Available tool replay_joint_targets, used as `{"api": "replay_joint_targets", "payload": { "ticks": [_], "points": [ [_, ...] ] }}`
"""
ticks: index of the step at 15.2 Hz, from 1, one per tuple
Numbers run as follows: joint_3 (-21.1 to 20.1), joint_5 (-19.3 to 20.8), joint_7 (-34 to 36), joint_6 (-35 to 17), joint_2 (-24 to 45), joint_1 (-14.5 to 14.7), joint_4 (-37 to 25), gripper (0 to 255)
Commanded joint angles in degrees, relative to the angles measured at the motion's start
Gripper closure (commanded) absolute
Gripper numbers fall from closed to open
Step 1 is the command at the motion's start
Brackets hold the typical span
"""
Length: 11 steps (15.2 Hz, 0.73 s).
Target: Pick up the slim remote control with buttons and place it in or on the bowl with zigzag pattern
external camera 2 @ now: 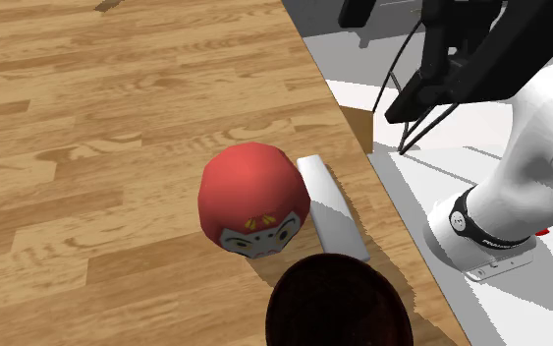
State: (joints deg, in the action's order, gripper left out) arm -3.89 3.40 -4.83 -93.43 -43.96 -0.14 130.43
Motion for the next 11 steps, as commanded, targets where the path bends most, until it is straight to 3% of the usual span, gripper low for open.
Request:
{"api": "replay_joint_targets", "payload": {
  "ticks": [1,11],
  "points": [
    [0.0,0.0,0.0,0.0,0.0,0.0,0.0,0],
    [-5.47,-5.83,34.38,-13.47,0.66,-12.53,16.82,0]
  ]
}}
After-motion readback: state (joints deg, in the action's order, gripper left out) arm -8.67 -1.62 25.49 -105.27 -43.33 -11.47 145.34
